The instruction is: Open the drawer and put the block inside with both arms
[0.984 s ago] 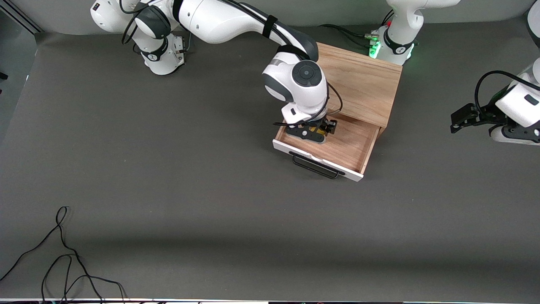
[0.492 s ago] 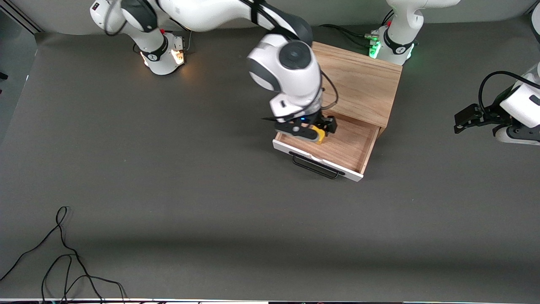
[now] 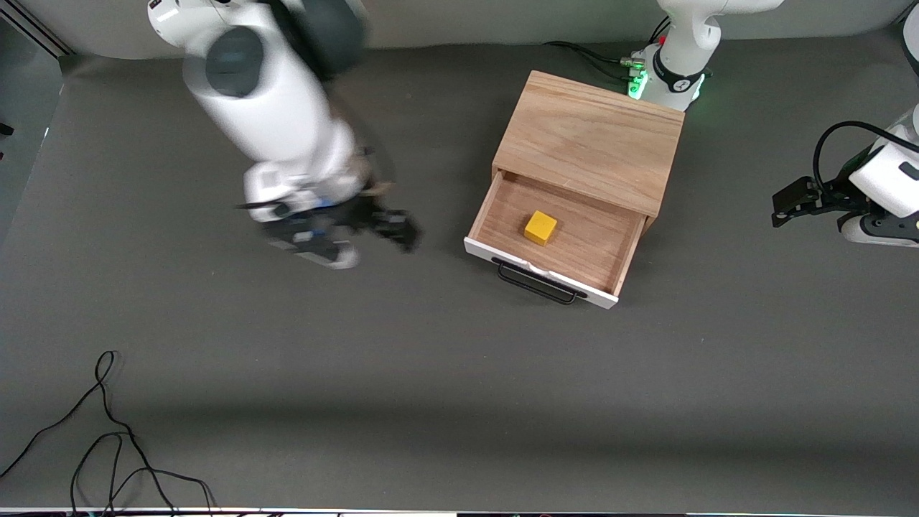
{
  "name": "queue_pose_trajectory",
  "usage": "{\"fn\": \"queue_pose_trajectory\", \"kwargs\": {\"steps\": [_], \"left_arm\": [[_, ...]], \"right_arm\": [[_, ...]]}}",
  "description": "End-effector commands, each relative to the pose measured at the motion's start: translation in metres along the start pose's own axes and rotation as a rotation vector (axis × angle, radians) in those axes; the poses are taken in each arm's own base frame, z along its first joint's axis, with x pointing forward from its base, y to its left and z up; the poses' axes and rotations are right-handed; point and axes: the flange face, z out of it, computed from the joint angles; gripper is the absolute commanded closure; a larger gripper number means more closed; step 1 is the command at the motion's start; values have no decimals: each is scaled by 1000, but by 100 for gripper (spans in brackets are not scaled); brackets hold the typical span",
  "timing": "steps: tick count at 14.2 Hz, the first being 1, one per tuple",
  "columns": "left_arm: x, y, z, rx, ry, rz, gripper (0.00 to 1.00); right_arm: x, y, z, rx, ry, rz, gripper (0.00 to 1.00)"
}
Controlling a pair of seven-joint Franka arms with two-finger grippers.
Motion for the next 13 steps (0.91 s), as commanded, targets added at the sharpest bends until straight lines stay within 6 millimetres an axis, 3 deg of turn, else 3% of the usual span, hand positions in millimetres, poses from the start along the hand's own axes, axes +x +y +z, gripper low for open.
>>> {"fn": "queue_pose_trajectory", "kwargs": {"steps": [1, 4, 6, 8, 9, 13], "left_arm": [[1, 0, -3, 15, -11, 7, 0], [-1, 0, -5, 15, -14, 8, 0], [-9, -1, -4, 12, -52, 7, 0], [-15, -3, -6, 11, -78, 2, 0], [-17, -3, -5, 13, -86, 4, 0], [-21, -4, 0, 35, -125, 5, 0]], "right_arm": [[40, 85, -31, -10, -43, -96, 0], [85, 181, -56, -22, -28, -229, 0], [96, 234, -58, -28, -26, -240, 0], [98, 273, -66, -40, -16, -261, 0], [99, 289, -67, -62, -7, -277, 0], [73, 292, -84, -104, 33, -312, 0]]}}
